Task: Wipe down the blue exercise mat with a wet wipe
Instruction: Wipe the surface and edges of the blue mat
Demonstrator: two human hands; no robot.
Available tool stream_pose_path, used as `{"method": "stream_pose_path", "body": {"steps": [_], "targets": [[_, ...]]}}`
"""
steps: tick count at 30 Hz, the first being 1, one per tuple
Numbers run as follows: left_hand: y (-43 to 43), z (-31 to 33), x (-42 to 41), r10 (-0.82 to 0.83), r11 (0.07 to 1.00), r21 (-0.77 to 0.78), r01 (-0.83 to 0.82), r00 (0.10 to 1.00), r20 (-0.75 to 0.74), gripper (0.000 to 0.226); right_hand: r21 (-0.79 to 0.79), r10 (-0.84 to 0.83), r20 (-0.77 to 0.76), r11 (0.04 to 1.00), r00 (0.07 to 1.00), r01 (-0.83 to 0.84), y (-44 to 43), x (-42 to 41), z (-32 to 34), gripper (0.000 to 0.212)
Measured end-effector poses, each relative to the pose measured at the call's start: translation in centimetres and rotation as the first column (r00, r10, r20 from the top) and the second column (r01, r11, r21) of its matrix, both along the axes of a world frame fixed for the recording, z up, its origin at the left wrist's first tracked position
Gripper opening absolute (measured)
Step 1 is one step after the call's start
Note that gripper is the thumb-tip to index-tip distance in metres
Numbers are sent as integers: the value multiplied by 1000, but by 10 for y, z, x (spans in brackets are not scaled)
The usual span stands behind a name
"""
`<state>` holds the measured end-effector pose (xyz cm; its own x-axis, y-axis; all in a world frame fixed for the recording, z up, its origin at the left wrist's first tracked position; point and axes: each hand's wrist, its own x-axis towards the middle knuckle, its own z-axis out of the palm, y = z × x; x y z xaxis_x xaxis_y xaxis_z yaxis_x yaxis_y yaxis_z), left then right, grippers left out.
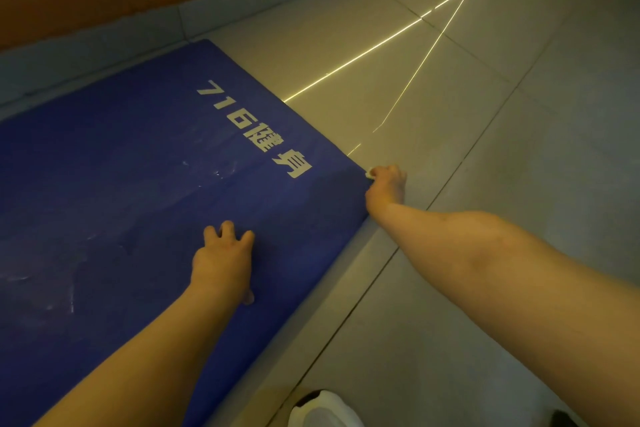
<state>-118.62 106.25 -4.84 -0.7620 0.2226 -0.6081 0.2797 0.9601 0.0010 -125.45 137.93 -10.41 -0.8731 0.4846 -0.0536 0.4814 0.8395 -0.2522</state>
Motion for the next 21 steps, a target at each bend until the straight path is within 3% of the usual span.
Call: {"method": "stream_pose_path", "body": {"steps": [3, 6, 11, 14, 19, 21], "targets": [[0, -1, -2, -7, 1000, -12, 7, 1000, -5, 115, -119, 60, -120, 990, 991, -74, -43, 10, 1, 25], [0, -2, -5, -13, 1000, -15, 13, 1000, -1, 115, -189, 239, -168, 944, 956, -269, -88, 33, -2, 27], [2, -4, -7, -6, 999, -34, 6, 1000, -5, 113, -303, 686, -220, 628, 694, -717, -152, 78, -12, 23], [2, -5, -7, -6, 999, -38, 6, 1000, -11, 115, -277, 752, -241, 552, 613, -786, -157, 83, -11, 25], [2, -4, -10, -1, 999, -42, 1, 1000, 6, 115, -190, 721, -292, 601, 629, -777, -145, 78, -14, 16], [3, -3, -12, -3, 999, -44, 4, 1000, 18, 115, -196, 770, -242, 556, 590, -807, -149, 77, -11, 16]]}}
